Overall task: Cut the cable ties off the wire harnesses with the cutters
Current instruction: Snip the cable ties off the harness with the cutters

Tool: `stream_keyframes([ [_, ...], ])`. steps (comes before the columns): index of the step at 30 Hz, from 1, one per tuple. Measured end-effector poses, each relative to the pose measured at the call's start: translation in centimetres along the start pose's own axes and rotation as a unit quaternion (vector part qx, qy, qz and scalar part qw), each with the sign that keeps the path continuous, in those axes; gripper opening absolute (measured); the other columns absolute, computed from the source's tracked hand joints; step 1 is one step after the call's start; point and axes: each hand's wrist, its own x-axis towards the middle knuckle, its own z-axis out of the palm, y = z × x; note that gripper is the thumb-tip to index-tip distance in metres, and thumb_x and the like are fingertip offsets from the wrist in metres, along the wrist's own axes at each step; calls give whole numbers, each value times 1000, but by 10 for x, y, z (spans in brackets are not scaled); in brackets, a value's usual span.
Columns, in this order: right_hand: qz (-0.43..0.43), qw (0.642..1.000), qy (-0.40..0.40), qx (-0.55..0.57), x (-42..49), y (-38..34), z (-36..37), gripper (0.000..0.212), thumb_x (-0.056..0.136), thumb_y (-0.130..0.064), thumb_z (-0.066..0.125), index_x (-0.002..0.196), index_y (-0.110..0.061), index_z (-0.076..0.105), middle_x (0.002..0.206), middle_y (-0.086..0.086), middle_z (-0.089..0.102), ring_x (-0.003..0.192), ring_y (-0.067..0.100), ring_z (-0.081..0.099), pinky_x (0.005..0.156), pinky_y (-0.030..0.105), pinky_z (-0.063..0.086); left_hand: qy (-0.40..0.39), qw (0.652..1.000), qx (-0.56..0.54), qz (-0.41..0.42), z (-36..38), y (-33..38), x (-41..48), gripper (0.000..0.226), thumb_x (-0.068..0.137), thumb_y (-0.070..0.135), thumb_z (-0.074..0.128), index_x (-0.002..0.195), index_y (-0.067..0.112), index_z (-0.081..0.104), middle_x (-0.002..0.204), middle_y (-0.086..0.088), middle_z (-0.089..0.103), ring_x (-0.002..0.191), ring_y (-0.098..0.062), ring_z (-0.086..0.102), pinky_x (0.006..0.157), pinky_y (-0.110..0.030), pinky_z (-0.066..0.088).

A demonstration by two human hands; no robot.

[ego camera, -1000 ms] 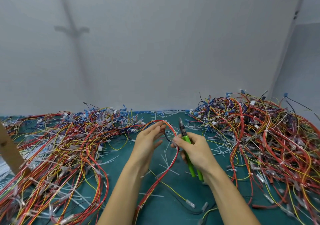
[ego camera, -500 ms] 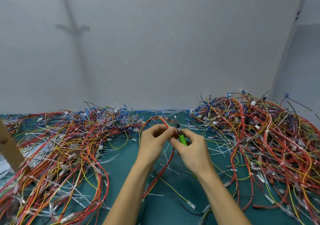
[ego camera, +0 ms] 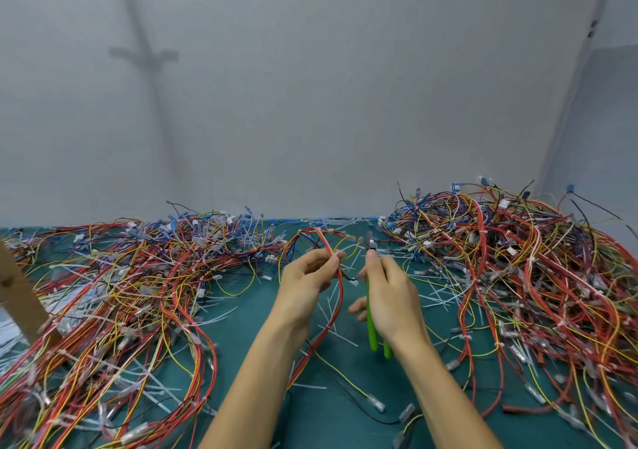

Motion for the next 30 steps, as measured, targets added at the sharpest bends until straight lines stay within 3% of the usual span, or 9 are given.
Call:
stream_keyframes([
  [5,-5,994,-104,-43,0,-1,-9,43,101,-44,41,78,-12,59,69,7,59,46,25,65,41,29,47,9,1000,-13,5,0,-2,1,9,92,14,63,92,19,71,85,10,72,78,-2,63,82,-28,43],
  [8,-4,992,-110,-67,2,0,-13,44,100,-45,43,75,-13,59,67,6,59,45,26,66,41,28,44,17,1000,-15,9,-1,-2,2,11,92,13,64,90,21,72,81,10,73,74,0,65,79,-24,45],
  [13,5,990,-125,-67,2,0,-16,45,100,-45,43,74,-12,59,66,6,58,46,29,65,42,30,45,11,1000,-2,26,0,-1,1,11,92,13,63,94,20,72,81,9,75,74,2,67,64,-7,46],
  [17,-1,990,-121,-74,1,-1,-14,45,101,-45,41,76,-12,59,66,6,59,46,28,65,42,30,45,19,999,4,29,1,1,0,11,92,14,63,95,21,72,82,9,75,76,0,67,66,-8,47],
  [22,-7,989,-123,-77,1,-3,-14,44,101,-44,40,77,-13,59,68,6,59,48,28,67,44,31,49,28,999,10,22,1,2,-1,11,93,16,63,95,22,72,80,11,74,76,0,66,77,-22,45],
  [30,-31,989,-110,-98,2,0,-14,43,101,-44,41,74,-15,58,66,4,59,46,28,64,45,31,47,18,999,26,34,2,2,-2,11,93,12,63,98,14,72,81,9,73,77,0,67,64,-6,46],
])
